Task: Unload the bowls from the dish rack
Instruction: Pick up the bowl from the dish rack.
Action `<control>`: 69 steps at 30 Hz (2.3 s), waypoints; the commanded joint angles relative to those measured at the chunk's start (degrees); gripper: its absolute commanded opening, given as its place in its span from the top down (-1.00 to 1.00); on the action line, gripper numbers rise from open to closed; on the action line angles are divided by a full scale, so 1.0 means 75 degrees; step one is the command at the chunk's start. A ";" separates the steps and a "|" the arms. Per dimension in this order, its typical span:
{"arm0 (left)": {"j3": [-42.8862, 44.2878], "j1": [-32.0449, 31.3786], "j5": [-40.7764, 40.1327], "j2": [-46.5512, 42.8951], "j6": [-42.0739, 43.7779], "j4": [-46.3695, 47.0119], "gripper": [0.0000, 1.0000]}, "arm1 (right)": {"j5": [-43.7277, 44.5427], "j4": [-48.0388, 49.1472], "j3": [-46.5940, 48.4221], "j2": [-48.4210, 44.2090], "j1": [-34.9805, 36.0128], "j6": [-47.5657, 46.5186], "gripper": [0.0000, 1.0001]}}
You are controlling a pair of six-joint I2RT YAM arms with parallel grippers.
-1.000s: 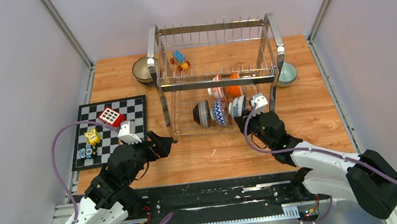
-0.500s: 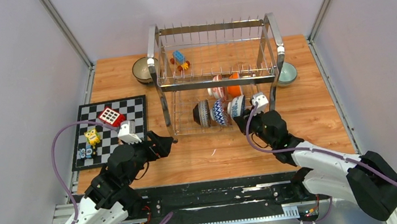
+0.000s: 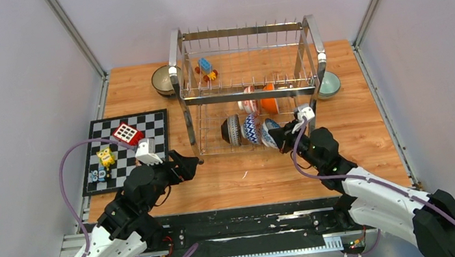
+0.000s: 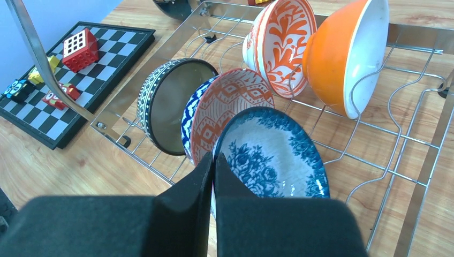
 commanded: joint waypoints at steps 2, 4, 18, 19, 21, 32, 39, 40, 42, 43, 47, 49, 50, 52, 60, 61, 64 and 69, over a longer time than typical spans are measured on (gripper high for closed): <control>-0.0038 -0.0055 -0.0040 -0.0011 0.0025 0.0106 -1.00 | -0.0160 -0.0124 0.0227 -0.0217 -0.0059 0.0056 0.95; -0.0048 -0.0055 -0.0028 -0.0006 0.0013 0.0102 -1.00 | -0.0172 -0.0161 0.0210 -0.0195 -0.0056 0.0054 0.95; -0.0115 -0.0063 -0.0001 0.0023 -0.0131 0.0040 -1.00 | -0.0198 -0.1668 0.0520 0.0223 -0.0057 -0.0110 0.95; -0.0134 -0.0061 0.0004 0.0019 -0.0147 0.0042 -1.00 | -0.0187 -0.1701 0.0498 0.0234 -0.0061 -0.0113 0.95; -0.0159 -0.0058 0.0022 0.0016 -0.0162 0.0060 -1.00 | -0.0155 -0.1838 0.0476 0.0262 -0.0063 -0.0124 0.95; -0.0206 -0.0062 0.0069 0.0024 -0.0174 0.0040 -1.00 | -0.0291 -0.2632 0.0599 0.0322 -0.0061 -0.0333 0.75; -0.0201 -0.0055 0.0094 0.0018 -0.0174 0.0047 -1.00 | -0.0329 -0.2906 0.0696 0.0413 -0.0060 -0.0334 0.65; -0.0201 -0.0060 0.0104 0.0017 -0.0174 0.0046 -1.00 | -0.0355 -0.2938 0.0730 0.0460 -0.0055 -0.0353 0.62; -0.0201 -0.0058 0.0108 0.0005 -0.0174 0.0039 -1.00 | -0.0393 -0.3013 0.0802 0.0584 -0.0059 -0.0367 0.55; -0.0201 -0.0055 0.0107 0.0006 -0.0183 0.0030 -1.00 | -0.0392 -0.3058 0.0851 0.0636 -0.0062 -0.0366 0.53; -0.0207 -0.0055 0.0107 -0.0045 -0.0176 -0.0006 -1.00 | -0.0357 -0.3182 0.0988 0.0943 -0.0062 -0.0375 0.60; -0.0222 -0.0061 0.0100 -0.0075 -0.0174 -0.0019 -1.00 | -0.0386 -0.3211 0.1042 0.1043 -0.0064 -0.0385 0.75; -0.0224 -0.0057 0.0097 -0.0087 -0.0177 -0.0020 -1.00 | -0.0392 -0.3187 0.1036 0.1044 -0.0053 -0.0379 0.80; -0.0224 -0.0054 0.0096 -0.0110 -0.0186 -0.0049 -1.00 | -0.0384 -0.3154 0.1037 0.0992 -0.0059 -0.0346 0.91; -0.0158 -0.0058 0.0049 -0.0152 -0.0154 -0.0048 -1.00 | -0.0248 -0.3072 0.1101 0.0371 -0.0063 -0.0093 0.95; -0.0146 -0.0061 0.0040 -0.0152 -0.0142 -0.0050 -1.00 | -0.0219 -0.3010 0.1103 0.0239 -0.0064 -0.0016 0.95; -0.0072 -0.0065 -0.0025 -0.0152 -0.0096 -0.0065 -1.00 | -0.0162 -0.2797 0.1110 -0.0168 -0.0063 0.0281 0.95; 0.0076 -0.0055 -0.0089 -0.0153 -0.0042 -0.0144 -1.00 | -0.0438 -0.2245 0.1251 -0.0545 -0.0067 0.0822 0.95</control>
